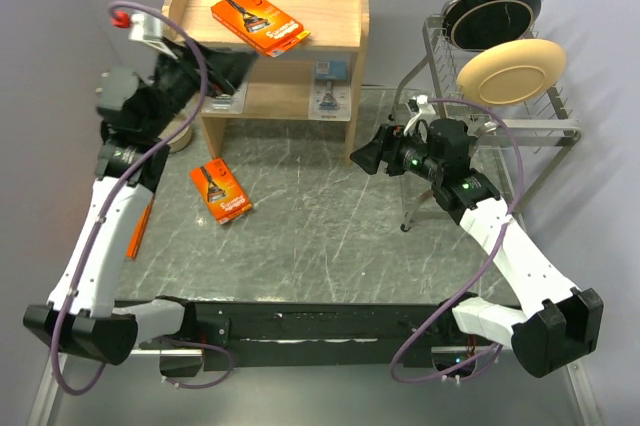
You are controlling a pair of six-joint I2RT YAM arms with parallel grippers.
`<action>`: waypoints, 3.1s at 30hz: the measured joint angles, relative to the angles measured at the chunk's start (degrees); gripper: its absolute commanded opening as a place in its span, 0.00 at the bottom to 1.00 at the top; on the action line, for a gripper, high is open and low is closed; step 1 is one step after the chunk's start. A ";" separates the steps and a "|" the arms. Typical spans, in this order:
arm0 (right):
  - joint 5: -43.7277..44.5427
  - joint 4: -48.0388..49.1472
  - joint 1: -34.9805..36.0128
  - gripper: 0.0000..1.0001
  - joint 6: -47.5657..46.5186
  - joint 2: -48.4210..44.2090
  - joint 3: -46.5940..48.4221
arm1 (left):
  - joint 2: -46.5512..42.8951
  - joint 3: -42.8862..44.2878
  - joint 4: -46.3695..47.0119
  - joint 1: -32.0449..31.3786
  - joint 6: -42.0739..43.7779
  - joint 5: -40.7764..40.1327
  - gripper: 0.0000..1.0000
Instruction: Place and organize the shaving razors onto the shelf
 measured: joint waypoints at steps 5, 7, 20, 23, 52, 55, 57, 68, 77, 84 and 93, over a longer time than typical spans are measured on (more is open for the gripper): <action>0.02 -0.04 -0.24 0.89 0.17 0.07 0.00 | 3.58 -4.61 -1.27 -0.33 -3.93 4.98 1.00; 0.04 -0.04 -0.28 0.90 0.15 0.07 0.00 | 5.25 -5.22 -0.81 -0.44 -5.25 6.78 0.99; 1.33 -1.18 -3.19 0.90 -0.31 -2.08 -3.10 | 11.41 -2.49 5.16 -2.08 -19.06 4.81 0.65; 1.36 -1.29 -3.93 0.90 -0.46 -2.27 -3.98 | 12.72 -0.55 5.07 -2.36 -21.07 2.91 0.53; 0.83 -0.42 -5.03 0.90 -0.74 -2.27 -5.60 | 12.85 6.34 -8.90 6.60 -29.09 -12.68 0.23; 0.79 -0.39 -5.03 0.90 -0.68 -2.25 -5.64 | 11.93 6.34 -9.33 10.23 -28.48 -14.14 0.23; 0.79 -0.33 -5.03 0.90 -0.57 -2.25 -5.64 | 11.52 6.32 -9.73 12.07 -28.06 -15.02 0.24; 0.61 -0.02 -5.07 0.90 -0.15 -2.14 -5.66 | 8.37 4.26 -12.02 16.09 -28.11 -15.63 0.33; 0.66 -0.02 -5.11 0.90 -0.22 -1.79 -5.66 | 8.79 4.26 -12.04 16.09 -30.34 -13.73 0.35; 0.83 -0.02 -5.11 0.90 -0.39 -1.79 -5.68 | 10.82 4.26 -11.96 16.04 -32.39 -12.57 0.34; 1.03 0.22 -5.16 0.91 -1.25 -1.79 -7.02 | 12.15 4.28 -10.82 14.88 -33.90 -12.26 0.32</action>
